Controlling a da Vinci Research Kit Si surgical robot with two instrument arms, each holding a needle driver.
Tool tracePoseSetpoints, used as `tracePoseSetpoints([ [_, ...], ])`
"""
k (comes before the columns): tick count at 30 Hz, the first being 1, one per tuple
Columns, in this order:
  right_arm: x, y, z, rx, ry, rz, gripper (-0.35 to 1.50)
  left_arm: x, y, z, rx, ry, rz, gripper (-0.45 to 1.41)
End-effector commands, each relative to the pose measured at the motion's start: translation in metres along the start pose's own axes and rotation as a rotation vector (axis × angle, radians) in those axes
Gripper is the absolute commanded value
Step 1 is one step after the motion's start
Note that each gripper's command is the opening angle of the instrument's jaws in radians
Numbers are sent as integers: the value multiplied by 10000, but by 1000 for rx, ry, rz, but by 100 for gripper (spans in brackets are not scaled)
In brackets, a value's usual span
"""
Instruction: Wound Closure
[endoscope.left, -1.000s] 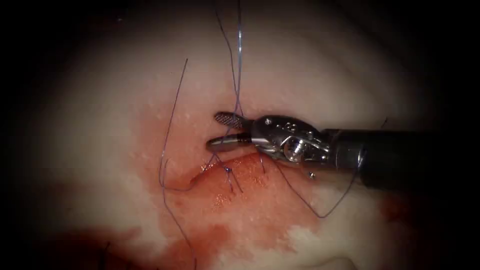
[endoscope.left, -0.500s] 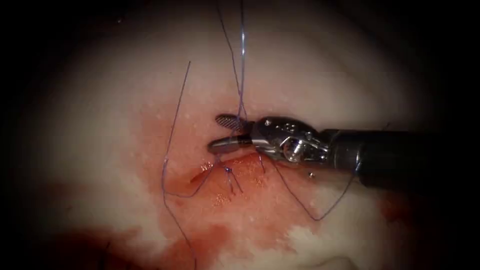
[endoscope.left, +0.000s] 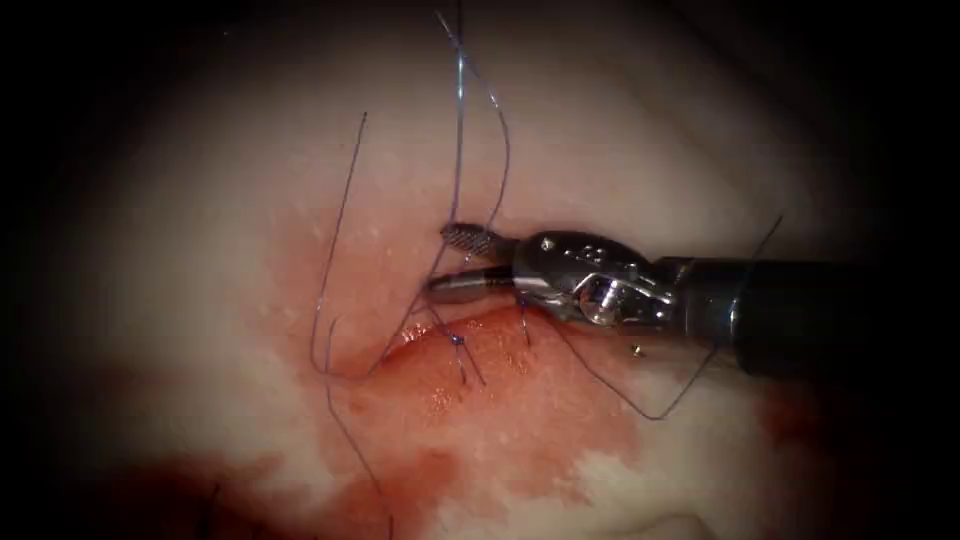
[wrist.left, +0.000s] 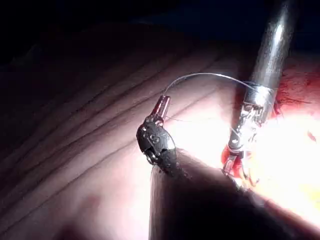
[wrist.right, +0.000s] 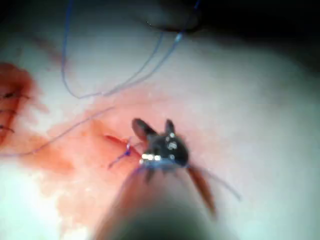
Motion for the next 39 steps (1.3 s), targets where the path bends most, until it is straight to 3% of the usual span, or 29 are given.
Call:
tracePoseSetpoints([
  [1, 11, 3, -13, -15, 7, 10, 143, -6, -9, -3, 13, -12, 2, -45],
  [3, 26, 9, -52, -40, 13, -9, 142, -14, -18, -30, 50, -69, 24, -45],
  [4, 26, 9, -52, -40, 13, -9, 142, -14, -18, -30, 50, -69, 24, -45],
  [6, 38, 22, -101, -71, 18, -15, 138, -23, -33, -70, 130, -193, 74, -45],
  [8, 39, 29, -114, -87, 20, -14, 138, -27, -39, -85, 166, -242, 95, -45],
  [12, 29, 42, -125, -130, 30, -6, 140, -39, -52, -110, 264, -442, 149, -45],
  [13, 26, 43, -125, -126, 29, -7, 140, -45, -55, -114, 283, -501, 149, 4],
  [14, 26, 43, -125, -126, 29, -7, 140, -45, -55, -114, 283, -501, 149, 4],
  [15, 22, 44, -124, -121, 28, -10, 140, -52, -58, -118, 335, -519, 59, 68],
  [17, 19, 44, -123, -117, 28, -13, 140, -57, -61, -121, 384, -519, -25, 98],
  [18, 18, 44, -124, -117, 28, -14, 140, -58, -63, -122, 402, -521, -47, 105],
  [19, 18, 44, -125, -116, 28, -14, 140, -57, -66, -127, 458, -534, -85, 105],
  [22, 17, 45, -127, -114, 27, -15, 140, -55, -68, -134, 500, -553, -88, 101],
  [23, 16, 46, -133, -110, 26, -16, 138, -47, -70, -147, 565, -543, -89, 96],
  [28, 15, 50, -142, -105, 24, -29, 135, -34, -67, -156, 606, -450, -96, 96],
  [30, 13, 54, -150, -99, 22, -37, 135, -22, -58, -155, 626, -369, -106, 96],
  [33, 9, 58, -161, -94, 9, -42, 135, -1, -41, -147, 653, -367, -101, 101],
  [36, 6, 59, -166, -93, -7, -45, 135, 16, -18, -132, 612, -347, -113, 101],
  [38, 5, 57, -165, -84, -12, -47, 137, 19, 8, -95, 512, -353, -144, 98],
  [39, 5, 57, -165, -84, -12, -47, 137, 19, 8, -95, 512, -353, -144, 98],
])
